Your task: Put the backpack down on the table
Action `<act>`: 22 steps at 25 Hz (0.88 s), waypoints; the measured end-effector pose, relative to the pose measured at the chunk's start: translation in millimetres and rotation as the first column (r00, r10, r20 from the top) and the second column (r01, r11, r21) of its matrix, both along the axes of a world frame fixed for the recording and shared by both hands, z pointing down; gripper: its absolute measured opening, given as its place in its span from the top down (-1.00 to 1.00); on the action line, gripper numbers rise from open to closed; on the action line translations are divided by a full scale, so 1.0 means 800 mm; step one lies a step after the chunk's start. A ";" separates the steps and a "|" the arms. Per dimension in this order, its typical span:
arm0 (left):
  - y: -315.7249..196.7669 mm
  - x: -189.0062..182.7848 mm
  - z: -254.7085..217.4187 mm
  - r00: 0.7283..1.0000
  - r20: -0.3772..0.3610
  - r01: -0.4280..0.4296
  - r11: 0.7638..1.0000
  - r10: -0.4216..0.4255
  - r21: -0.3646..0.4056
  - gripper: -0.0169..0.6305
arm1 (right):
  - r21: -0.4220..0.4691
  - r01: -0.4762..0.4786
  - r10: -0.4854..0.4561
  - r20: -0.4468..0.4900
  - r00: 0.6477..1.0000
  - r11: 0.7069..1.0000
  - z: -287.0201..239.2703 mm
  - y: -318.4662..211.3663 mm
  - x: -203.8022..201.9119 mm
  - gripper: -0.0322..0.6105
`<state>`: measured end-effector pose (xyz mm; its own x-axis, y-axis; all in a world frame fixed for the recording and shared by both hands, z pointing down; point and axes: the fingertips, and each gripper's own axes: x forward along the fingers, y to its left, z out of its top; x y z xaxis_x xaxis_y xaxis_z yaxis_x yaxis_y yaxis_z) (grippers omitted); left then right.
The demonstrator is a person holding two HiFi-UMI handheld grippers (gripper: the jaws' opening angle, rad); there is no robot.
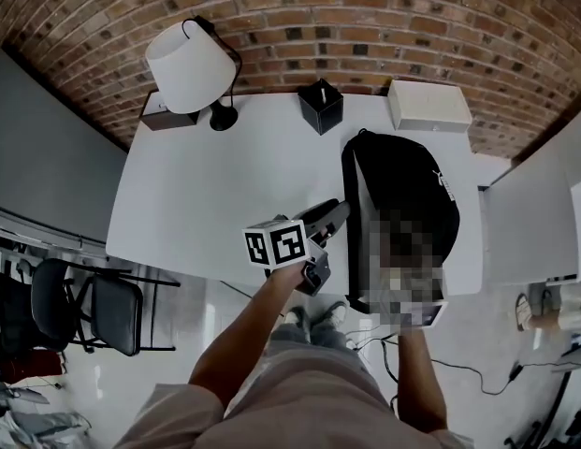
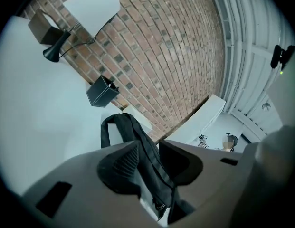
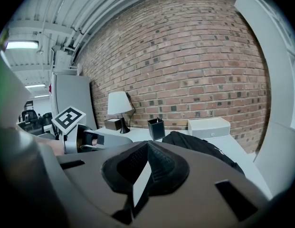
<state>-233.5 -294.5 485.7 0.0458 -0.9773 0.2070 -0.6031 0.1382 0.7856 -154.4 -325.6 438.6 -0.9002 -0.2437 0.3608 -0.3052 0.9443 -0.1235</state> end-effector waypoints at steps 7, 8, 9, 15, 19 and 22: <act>0.041 -0.011 -0.038 0.986 0.169 -0.005 1.000 0.007 -0.010 0.56 | 0.017 0.034 -0.034 0.020 0.999 0.999 -0.016 0.044 -0.032 0.89; 0.046 -0.012 -0.043 0.981 0.192 -0.010 1.000 0.012 -0.011 0.57 | 0.020 0.035 -0.035 0.024 0.999 0.999 -0.020 0.050 -0.035 0.89; 0.052 -0.012 -0.047 0.977 0.214 -0.013 1.000 0.016 -0.014 0.58 | 0.022 0.035 -0.036 0.028 0.999 0.999 -0.023 0.056 -0.039 0.89; 0.086 -0.009 -0.075 0.942 0.331 -0.039 0.999 0.043 -0.019 0.67 | 0.039 0.034 -0.036 0.054 0.998 0.999 -0.043 0.094 -0.055 0.89; 0.111 -0.010 -0.092 0.909 0.413 -0.046 0.999 0.053 -0.028 0.72 | 0.050 0.029 -0.033 0.070 0.997 0.998 -0.055 0.121 -0.063 0.89; 0.127 -0.011 -0.104 0.875 0.480 -0.049 0.998 0.059 -0.034 0.76 | 0.055 0.027 -0.031 0.076 0.997 0.998 -0.061 0.141 -0.068 0.89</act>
